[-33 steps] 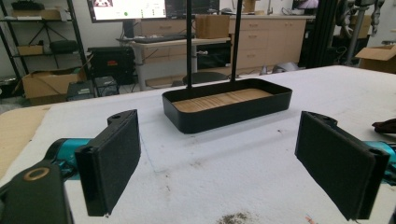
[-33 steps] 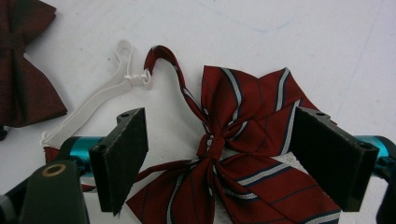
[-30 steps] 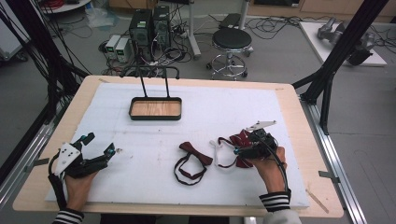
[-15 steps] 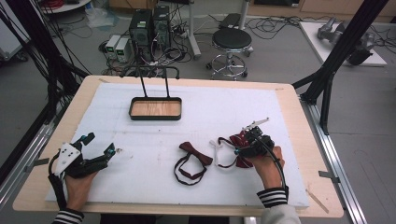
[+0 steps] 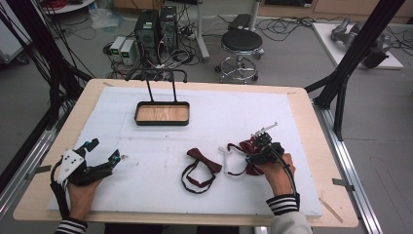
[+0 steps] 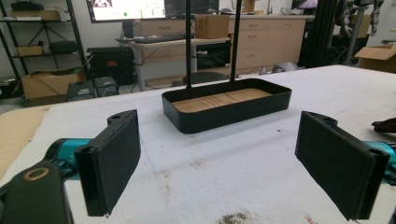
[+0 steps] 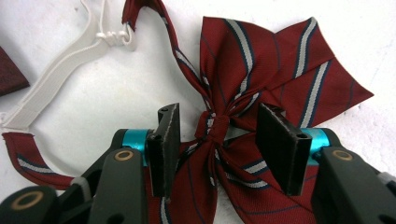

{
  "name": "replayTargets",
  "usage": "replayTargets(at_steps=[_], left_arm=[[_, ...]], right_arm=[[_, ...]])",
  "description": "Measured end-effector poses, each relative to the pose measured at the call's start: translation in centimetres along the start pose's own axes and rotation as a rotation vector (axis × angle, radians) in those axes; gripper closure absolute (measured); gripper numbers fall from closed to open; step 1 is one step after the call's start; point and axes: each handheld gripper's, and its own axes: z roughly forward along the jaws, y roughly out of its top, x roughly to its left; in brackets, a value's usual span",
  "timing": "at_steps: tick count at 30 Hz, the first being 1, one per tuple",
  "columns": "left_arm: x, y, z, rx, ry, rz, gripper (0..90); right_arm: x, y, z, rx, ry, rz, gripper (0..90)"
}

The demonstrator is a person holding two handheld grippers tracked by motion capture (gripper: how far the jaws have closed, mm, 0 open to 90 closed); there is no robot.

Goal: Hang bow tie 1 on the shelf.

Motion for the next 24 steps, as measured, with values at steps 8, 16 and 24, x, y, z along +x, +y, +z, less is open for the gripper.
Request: replayTargets(at_steps=[8, 16, 24], left_arm=[[0.01, 0.0, 0.0, 0.0, -0.001, -0.001, 14.7], [0.01, -0.01, 0.0, -0.001, -0.001, -0.001, 14.7], [0.01, 0.0, 0.0, 0.0, -0.001, -0.001, 14.7]], right_arm=[[-0.12, 0.29, 0.68, 0.043, 0.005, 0.003, 60.1], [-0.02, 0.55, 0.82, 0.067, 0.021, 0.016, 72.6], [0.16, 0.73, 0.82, 0.072, 0.014, 0.004, 74.7]])
